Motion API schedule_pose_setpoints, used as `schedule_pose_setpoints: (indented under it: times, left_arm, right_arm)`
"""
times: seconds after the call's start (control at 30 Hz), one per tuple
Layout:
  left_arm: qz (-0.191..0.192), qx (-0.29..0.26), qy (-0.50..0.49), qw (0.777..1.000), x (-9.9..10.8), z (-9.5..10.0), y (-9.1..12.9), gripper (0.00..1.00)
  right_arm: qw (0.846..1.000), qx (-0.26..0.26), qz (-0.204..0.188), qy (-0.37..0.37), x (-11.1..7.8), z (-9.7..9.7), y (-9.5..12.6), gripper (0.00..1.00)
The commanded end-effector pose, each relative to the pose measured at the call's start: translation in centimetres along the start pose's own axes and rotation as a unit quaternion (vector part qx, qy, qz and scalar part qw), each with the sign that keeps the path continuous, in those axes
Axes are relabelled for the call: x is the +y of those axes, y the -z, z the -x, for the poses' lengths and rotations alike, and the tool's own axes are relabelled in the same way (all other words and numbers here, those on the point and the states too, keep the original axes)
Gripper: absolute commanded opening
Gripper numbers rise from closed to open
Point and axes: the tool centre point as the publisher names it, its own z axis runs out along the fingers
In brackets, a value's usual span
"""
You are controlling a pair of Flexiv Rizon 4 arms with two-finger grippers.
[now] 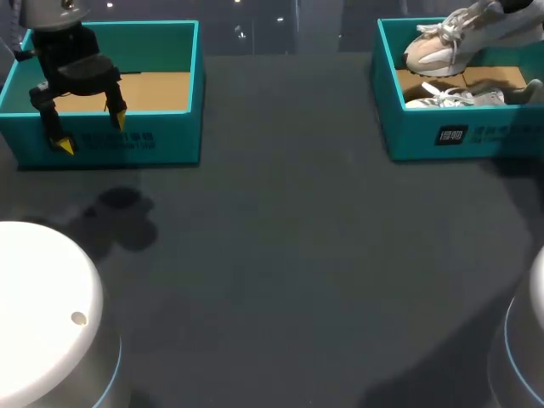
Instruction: Take the shoe out of the shoebox, open the shoe tongue, remove and reinsert the insole, then place the shoe into the shoebox
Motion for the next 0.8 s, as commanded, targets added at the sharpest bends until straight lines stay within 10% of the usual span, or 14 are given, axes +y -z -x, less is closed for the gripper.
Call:
schedule_pose_setpoints:
  times: [0.03, 0.8]
  left_arm:
    - [0.002, -0.001, 0.000, 1.000, 0.0, -0.1, 0.0, 1.00]
    - [0.002, -0.001, 0.000, 1.000, 0.0, -0.1, 0.0, 1.00]
  right_arm:
    - [0.999, 0.022, -0.003, -0.032, 0.3, 0.1, -2.2, 0.00]
    - [0.998, 0.032, 0.000, -0.055, 1.7, -3.1, -6.9, 0.00]
